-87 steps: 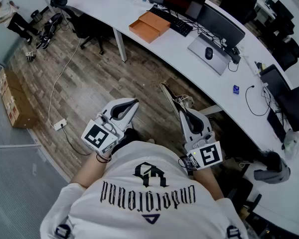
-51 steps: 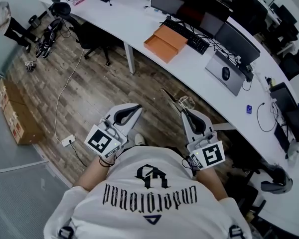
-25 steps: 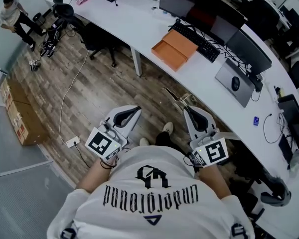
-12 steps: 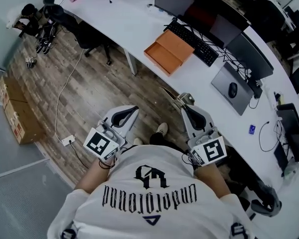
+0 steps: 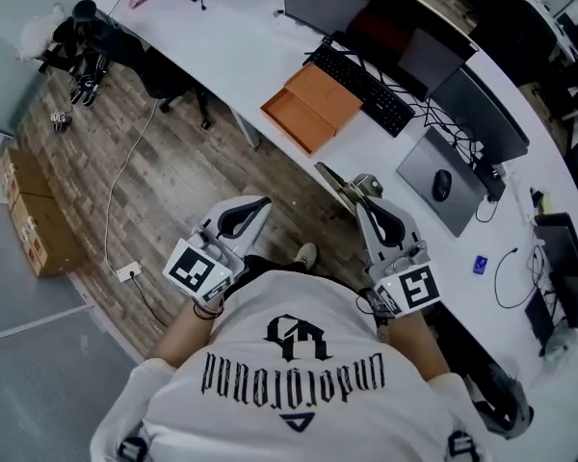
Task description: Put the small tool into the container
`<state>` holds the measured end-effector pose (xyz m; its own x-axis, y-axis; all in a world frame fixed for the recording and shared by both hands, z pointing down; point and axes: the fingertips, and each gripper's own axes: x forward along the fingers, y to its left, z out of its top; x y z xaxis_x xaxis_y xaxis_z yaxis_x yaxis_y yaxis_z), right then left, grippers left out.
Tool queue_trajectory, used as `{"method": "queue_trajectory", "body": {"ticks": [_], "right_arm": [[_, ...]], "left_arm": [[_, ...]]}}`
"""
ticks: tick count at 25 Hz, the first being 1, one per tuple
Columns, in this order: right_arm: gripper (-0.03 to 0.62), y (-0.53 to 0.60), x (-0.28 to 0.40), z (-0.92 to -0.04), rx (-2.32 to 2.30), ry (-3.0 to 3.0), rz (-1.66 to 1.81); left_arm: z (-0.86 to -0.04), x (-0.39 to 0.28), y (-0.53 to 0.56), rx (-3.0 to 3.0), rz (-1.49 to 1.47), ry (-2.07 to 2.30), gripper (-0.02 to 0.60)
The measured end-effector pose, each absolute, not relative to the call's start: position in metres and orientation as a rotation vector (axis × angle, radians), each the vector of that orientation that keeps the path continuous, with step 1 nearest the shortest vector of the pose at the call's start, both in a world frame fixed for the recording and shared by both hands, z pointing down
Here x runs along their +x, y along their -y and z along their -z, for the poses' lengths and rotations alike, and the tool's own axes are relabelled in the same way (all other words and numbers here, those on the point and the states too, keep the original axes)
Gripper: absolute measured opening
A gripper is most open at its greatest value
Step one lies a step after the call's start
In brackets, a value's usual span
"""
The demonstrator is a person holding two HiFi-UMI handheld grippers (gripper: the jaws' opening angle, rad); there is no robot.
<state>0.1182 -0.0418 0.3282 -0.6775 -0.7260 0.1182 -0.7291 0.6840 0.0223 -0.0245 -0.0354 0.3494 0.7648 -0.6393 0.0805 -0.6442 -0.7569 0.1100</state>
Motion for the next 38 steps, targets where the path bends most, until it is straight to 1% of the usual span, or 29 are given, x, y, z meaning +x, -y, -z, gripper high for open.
{"method": "queue_trajectory", "body": {"ticks": [6,16,25,38], "right_arm": [[0.025,0.049,0.145,-0.324,1.235,2.786,-0.041],[0.025,0.071,0.165,-0.319,1.274,2.78,-0.021],[0.025,0.106,0.163,-0.323,1.256,2.778,-0.019],[0.025,0.178,0.136,-0.334,1.246,2.763,-0.084]], "left_arm": [[-0.346,0.004,0.047,2.85,-0.064,1.012,0.012],[-0.343,0.024,0.077,2.885,-0.052,0.969,0.013],[-0.348,0.038,0.113,2.891,-0.057,0.917,0.012],[-0.358,0.017,0.185,2.86,-0.074,0.887,0.012]]}}
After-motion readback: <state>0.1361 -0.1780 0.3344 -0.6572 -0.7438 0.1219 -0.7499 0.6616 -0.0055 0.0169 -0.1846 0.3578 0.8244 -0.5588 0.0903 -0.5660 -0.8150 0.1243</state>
